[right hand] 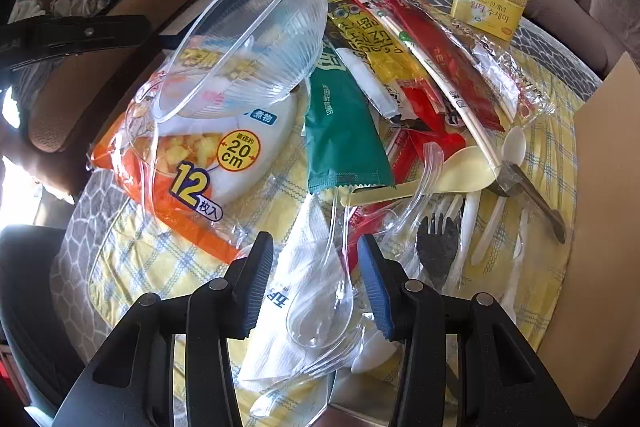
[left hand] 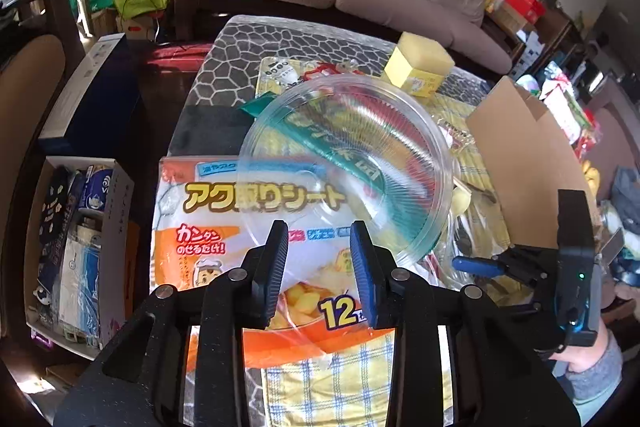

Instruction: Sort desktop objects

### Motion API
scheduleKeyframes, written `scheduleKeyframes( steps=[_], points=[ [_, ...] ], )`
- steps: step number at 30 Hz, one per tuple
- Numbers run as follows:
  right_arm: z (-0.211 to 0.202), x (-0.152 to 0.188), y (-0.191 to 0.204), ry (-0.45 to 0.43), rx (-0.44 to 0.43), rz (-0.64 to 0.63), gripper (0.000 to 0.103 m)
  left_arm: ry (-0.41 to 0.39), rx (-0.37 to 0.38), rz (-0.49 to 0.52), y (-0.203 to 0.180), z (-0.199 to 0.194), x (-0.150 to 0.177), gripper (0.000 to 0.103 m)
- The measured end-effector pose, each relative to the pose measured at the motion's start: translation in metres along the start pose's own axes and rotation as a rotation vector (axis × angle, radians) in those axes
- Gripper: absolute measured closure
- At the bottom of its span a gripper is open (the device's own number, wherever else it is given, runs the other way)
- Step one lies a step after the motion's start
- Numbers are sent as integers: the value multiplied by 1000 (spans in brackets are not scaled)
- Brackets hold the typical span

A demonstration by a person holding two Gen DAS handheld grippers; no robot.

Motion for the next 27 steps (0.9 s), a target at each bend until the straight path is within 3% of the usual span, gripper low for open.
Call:
scheduleKeyframes(
  steps=[5, 10, 11, 12, 13, 18, 20, 24, 27],
  points=[
    [17, 3, -10, 45, 39, 9, 59, 18, -30, -43, 35, -5, 23, 73],
    [23, 10, -11, 72, 58, 0, 61, 63, -34, -40, 41, 3, 44, 73],
    [23, 10, -11, 72, 60, -3, 66, 75, -37, -33, 38, 7, 49, 73],
    [23, 11, -11, 72, 61, -4, 81, 85, -43, -24, 35, 11, 55, 73],
    [22, 11, -12, 70, 61, -6, 88, 94, -45, -14, 31, 14, 60, 73],
    [6, 11, -8, 16, -16, 31, 89, 125, -83, 12, 17, 35, 75, 73],
    [-7, 10, -6, -20, -46, 46, 95, 133, -96, 11, 15, 42, 77, 73],
    [-37, 2, 4, -103, -113, 75, 95, 133, -130, 0, 16, 49, 77, 71],
    [-46, -9, 3, -113, -117, 72, 91, 125, -137, -9, 18, 50, 76, 68]
  ],
)
Point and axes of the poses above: each gripper's, at about its wrist camera, not at the fingertips, and z roughly the way its jaws point, y to its left, x to its underside, the point moved 10 cm from there along z, roughly the way its jaws point, and after that the axes turned 15 degrees about -x, right-handed, at the moved point
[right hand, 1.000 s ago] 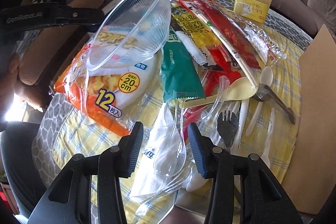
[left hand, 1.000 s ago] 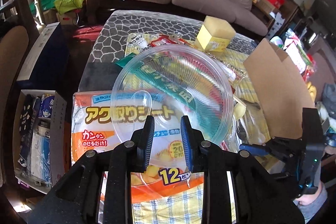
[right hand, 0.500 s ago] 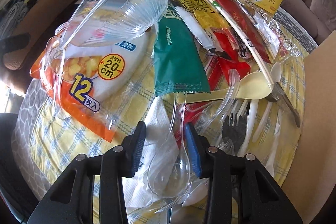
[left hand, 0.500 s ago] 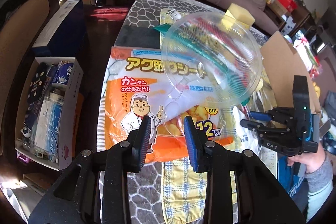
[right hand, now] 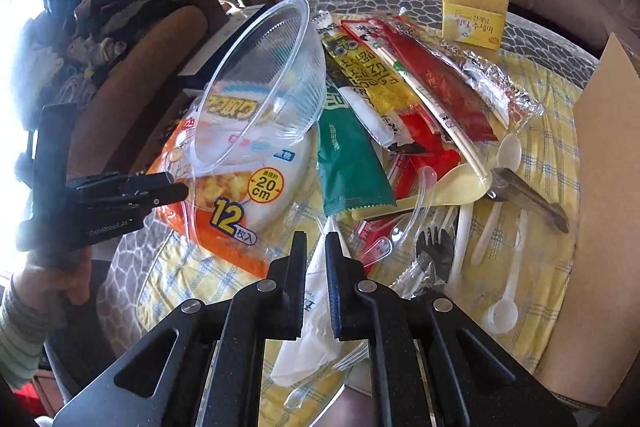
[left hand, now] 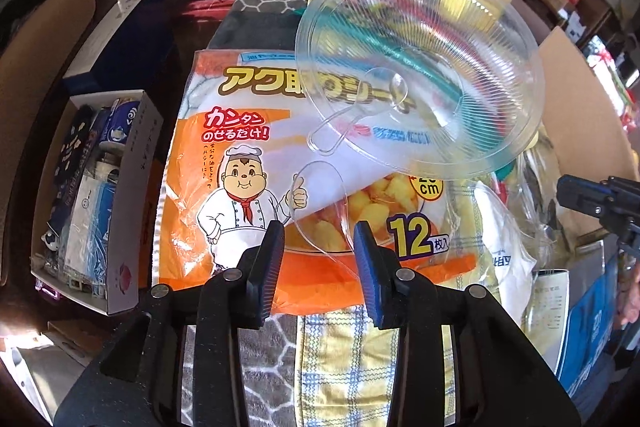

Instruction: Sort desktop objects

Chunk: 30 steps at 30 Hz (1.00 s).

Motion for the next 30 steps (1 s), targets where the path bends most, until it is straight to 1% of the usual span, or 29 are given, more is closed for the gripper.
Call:
scheduleKeyframes(
  steps=[2, 3, 4, 6, 9, 10, 12, 14, 15, 16, 19, 24, 27, 30],
  points=[
    [5, -2, 2, 22, 47, -28, 91, -3, -13, -13, 2, 2, -2, 65],
    [9, -1, -2, 43, 71, -41, 86, 1, -8, -20, 1, 3, -3, 64],
    [17, -1, -6, 63, 93, -49, 75, 6, -3, -24, -1, 5, -4, 64],
    [34, 4, -12, 102, 125, -66, 66, 9, -9, -19, -4, 8, -6, 64],
    [55, 11, -15, 158, 151, -95, 66, 15, -32, -12, -8, 13, -8, 62],
    [62, 14, -16, 175, 155, -100, 67, 16, -33, -9, -9, 14, -8, 61],
    [72, 19, -21, 204, 177, -112, 68, 15, -49, -5, -12, 16, -8, 60],
    [75, 21, -23, 203, 185, -121, 71, 7, -51, -2, -14, 16, -8, 61],
    [74, 20, -23, 193, 174, -114, 89, 2, -40, -3, -15, 15, -9, 70],
    [72, 19, -23, 184, 158, -101, 93, 4, -24, -4, -16, 14, -8, 75],
    [60, 17, -23, 145, 126, -78, 93, 7, -14, -14, -15, 10, -6, 75],
    [29, 10, -19, 49, 29, -15, 93, -6, 26, -33, -9, -5, 0, 75],
    [8, 5, -9, -9, -25, 1, 96, -18, 43, -36, -3, -19, 3, 75],
    [-3, 1, 6, -40, -41, -1, 96, -19, 95, -54, 2, -32, 7, 75]
  ],
)
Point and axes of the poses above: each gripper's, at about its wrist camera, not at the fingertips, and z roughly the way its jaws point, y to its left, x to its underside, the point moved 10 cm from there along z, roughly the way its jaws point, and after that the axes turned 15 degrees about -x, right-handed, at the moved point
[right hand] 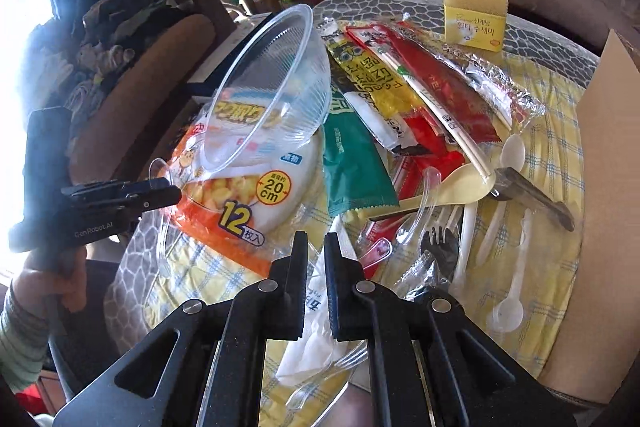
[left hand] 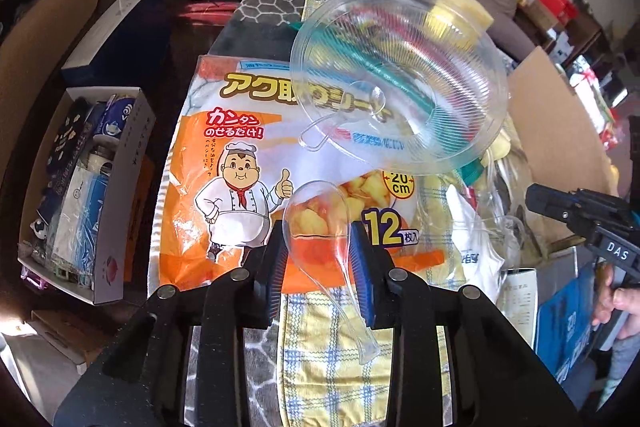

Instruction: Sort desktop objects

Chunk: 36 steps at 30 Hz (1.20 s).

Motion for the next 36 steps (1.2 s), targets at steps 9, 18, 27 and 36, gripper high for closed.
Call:
scheduleKeyframes(
  steps=[9, 18, 27, 36],
  points=[
    [-3, 8, 4, 14, 67, -33, 92, -80, 55, 41, -14, -51, -47, 75],
    [-3, 6, 2, 2, 54, -15, 92, -15, -132, 326, -64, 4, -97, 74],
    [-6, 10, -10, -1, 54, -1, 92, -45, -140, 326, -76, 7, -111, 47],
    [-16, 10, -20, -20, 86, 12, 92, -98, -72, 294, -72, -35, -84, 47]
  ],
)
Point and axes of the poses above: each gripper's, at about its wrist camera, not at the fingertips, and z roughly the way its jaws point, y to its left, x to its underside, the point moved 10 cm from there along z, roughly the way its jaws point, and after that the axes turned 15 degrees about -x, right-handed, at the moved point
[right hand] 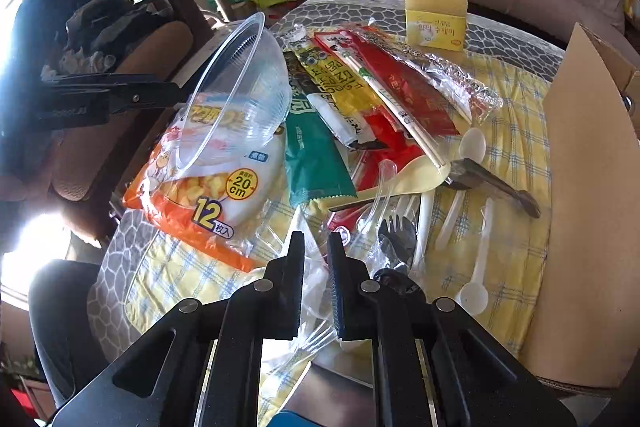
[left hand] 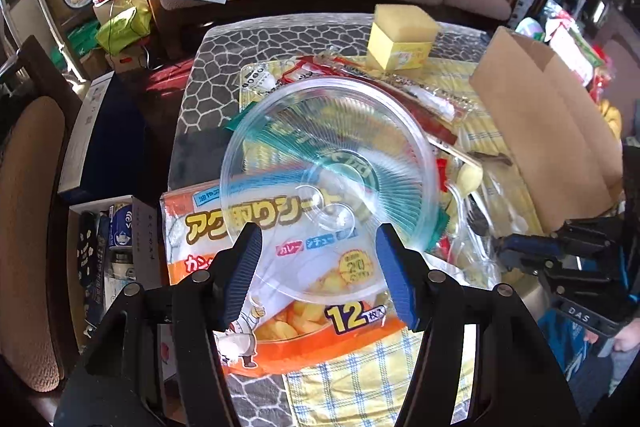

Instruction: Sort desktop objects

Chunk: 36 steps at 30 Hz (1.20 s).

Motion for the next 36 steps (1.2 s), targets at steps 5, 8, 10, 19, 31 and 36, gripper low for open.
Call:
scheduleKeyframes(
  steps=[5, 8, 10, 19, 31, 36],
  points=[
    [3, 9, -4, 38, 9, -7, 80, 10, 93, 38, -40, -11, 39, 47],
    [8, 13, -4, 64, 27, -23, 71, 22, 128, 77, -68, -6, 58, 47],
    [11, 16, -5, 75, 20, -19, 65, 25, 128, 119, -82, 0, 69, 47],
    [18, 13, 6, 102, 71, -103, 57, -79, 137, -53, -13, -21, 56, 48],
    [34, -94, 58, -62, -143, 70, 38, 30, 15, -251, 90, 47, 34, 38],
    [67, -97, 30, -23, -81, 158, 77, 65, -13, -219, 96, 79, 11, 38]
  ],
)
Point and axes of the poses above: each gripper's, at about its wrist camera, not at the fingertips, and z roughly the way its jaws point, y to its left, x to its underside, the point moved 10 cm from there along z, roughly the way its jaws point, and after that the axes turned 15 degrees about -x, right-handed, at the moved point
